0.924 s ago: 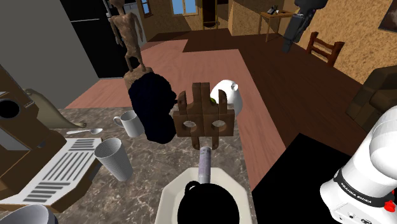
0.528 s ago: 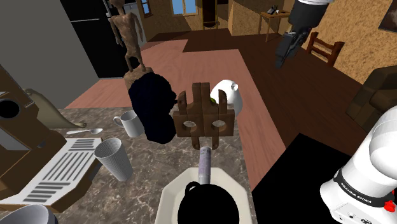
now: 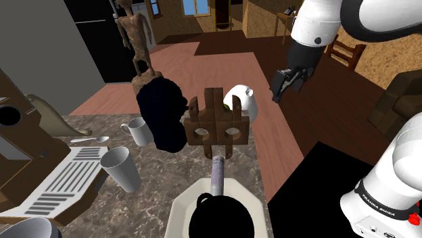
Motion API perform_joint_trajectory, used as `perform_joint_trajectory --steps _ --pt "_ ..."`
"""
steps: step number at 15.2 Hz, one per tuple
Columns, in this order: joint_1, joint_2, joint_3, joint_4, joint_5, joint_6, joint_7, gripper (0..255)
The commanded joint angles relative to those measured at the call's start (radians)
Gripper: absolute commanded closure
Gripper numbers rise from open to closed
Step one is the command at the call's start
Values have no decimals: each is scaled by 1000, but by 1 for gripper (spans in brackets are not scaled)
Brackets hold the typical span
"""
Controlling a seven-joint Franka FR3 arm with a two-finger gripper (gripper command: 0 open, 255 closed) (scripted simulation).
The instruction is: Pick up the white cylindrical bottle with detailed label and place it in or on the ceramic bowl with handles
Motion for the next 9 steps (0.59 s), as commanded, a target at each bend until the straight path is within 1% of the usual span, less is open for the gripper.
perform_joint_trajectory --steps 1,6,9 --pt "6 -2 56 -35 40 36 83 0" --pt "3 66 204 -68 128 146 275 0" --pt "-12 133 299 -65 170 219 391 0"
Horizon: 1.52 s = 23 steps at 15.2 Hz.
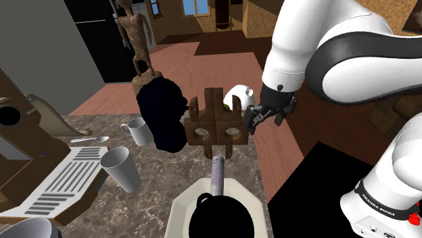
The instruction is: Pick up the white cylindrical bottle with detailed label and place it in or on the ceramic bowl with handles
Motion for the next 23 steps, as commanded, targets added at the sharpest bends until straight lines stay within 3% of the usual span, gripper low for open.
perform_joint_trajectory --steps 1,6,10,12,14,19,20,22,23 --pt "-10 48 72 5 29 52 88 0" --pt "-87 204 252 54 52 181 293 0" --pt "-205 356 429 122 6 283 481 0" --pt "-296 444 541 164 -53 330 595 0" --pt "-427 550 688 212 -158 373 736 0" --pt "-562 648 823 194 -286 448 829 0" --pt "-607 677 866 191 -330 461 861 0" --pt "-747 751 1001 190 -449 476 946 0" --pt "-751 747 1005 190 -443 476 942 0"
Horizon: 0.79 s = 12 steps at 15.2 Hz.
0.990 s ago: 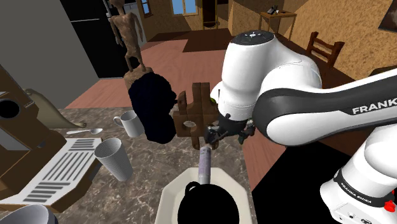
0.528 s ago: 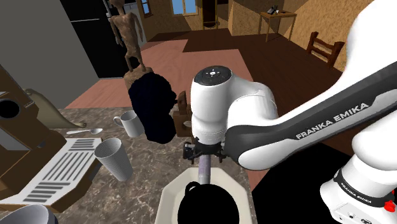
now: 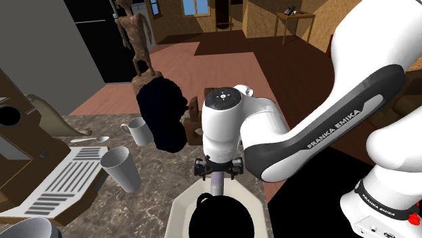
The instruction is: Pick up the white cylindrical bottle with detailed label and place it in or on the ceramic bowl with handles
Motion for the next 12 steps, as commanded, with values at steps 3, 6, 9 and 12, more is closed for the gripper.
perform_joint_trajectory --steps 3,6,9,12 --pt "-31 9 31 0 -18 3 13 0" --pt "-32 9 32 0 -17 3 13 0" --pt "-31 9 31 0 -17 3 13 255" --pt "-35 10 35 0 -19 3 13 255"
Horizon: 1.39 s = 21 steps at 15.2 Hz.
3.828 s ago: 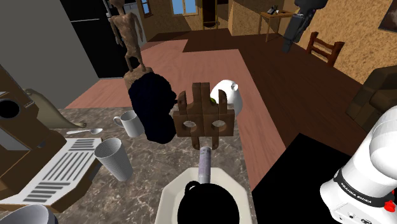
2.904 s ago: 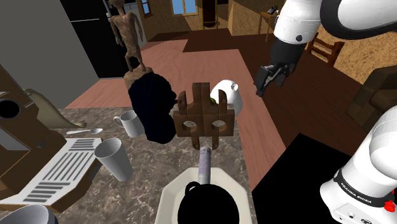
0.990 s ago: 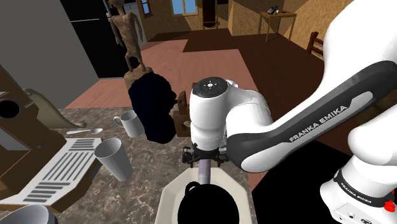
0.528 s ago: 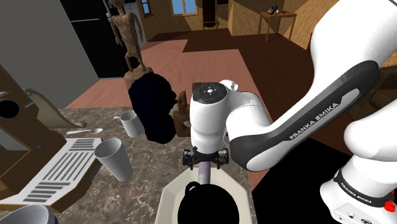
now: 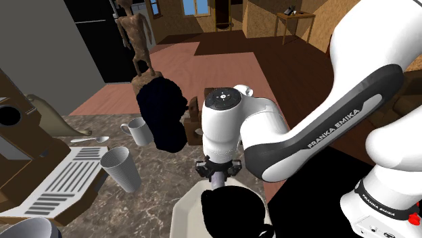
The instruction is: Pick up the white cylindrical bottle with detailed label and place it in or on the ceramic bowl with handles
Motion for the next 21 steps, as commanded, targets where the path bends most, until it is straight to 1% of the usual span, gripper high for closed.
perform_joint_trajectory --steps 1,5,6,7,8,9,11,15,21 --pt "0 0 1 -1 0 0 0 255" --pt "2 0 -2 -1 1 0 0 255" --pt "184 -9 -183 3 15 -12 -12 255" --pt "157 -73 -154 5 119 -21 -88 255" --pt "201 -93 -198 9 149 -35 -111 255" --pt "231 -113 -230 14 178 -49 -133 255" --pt "278 -149 -279 24 226 -79 -171 255" --pt "342 -206 -352 47 291 -139 -224 255" --pt "402 -271 -432 88 347 -229 -275 255"
